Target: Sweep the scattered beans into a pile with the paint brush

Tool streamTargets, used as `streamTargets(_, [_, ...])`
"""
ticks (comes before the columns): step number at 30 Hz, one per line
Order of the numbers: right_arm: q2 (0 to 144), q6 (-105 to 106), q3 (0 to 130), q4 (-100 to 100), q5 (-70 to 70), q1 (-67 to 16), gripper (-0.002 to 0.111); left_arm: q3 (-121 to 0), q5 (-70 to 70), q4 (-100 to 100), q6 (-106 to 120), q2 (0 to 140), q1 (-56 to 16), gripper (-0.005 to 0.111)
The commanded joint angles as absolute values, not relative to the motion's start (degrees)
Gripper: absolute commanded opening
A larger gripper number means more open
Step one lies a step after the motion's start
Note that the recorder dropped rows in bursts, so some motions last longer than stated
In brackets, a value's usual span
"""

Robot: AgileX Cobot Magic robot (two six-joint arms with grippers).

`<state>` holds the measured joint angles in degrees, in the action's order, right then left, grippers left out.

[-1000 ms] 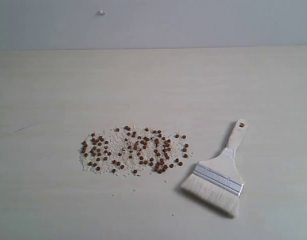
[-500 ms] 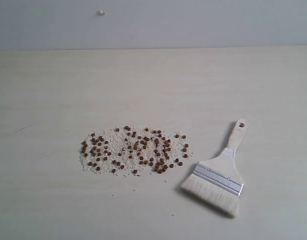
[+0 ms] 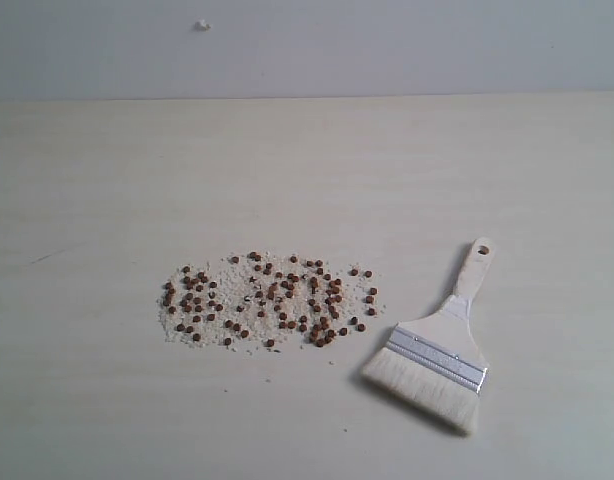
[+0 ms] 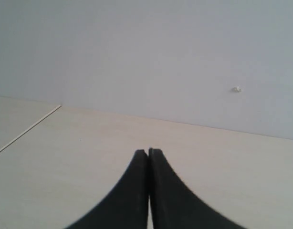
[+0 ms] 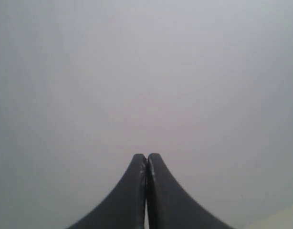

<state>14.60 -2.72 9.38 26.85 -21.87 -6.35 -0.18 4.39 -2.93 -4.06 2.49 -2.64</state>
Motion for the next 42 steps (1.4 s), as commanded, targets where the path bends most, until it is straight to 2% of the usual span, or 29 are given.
streamTargets(1, [29.64, 2.48, 17.87, 24.2, -16.37, -6.06, 0.0, 0.0, 4.19, -2.81, -4.56, 2.04, -2.9, 0.0])
streamTargets(8, [47.11, 3.4, 30.71, 16.47, -5.93, -6.06, 0.0, 0.0, 4.19, -2.81, -4.56, 2.04, -2.9, 0.0])
streamTargets(14, [49.7, 3.82, 34.39, 16.34, -1.59, -6.06, 0.0, 0.0, 4.19, -2.81, -4.56, 2.04, -2.9, 0.0])
streamTargets(19, [54.3, 0.93, 44.8, 14.87, 16.21, -6.06, 0.0, 0.0, 4.19, -2.81, -4.56, 2.04, -2.9, 0.0])
streamTargets(22, [55.49, -5.13, 45.07, 15.1, 16.98, -6.06, 0.0, 0.0, 4.19, -2.81, -4.56, 2.04, -2.9, 0.0])
streamTargets(42, [55.34, -5.25, 45.07, 14.57, 15.2, -6.06, 0.0, 0.0, 4.19, -2.81, -4.56, 2.04, -2.9, 0.0])
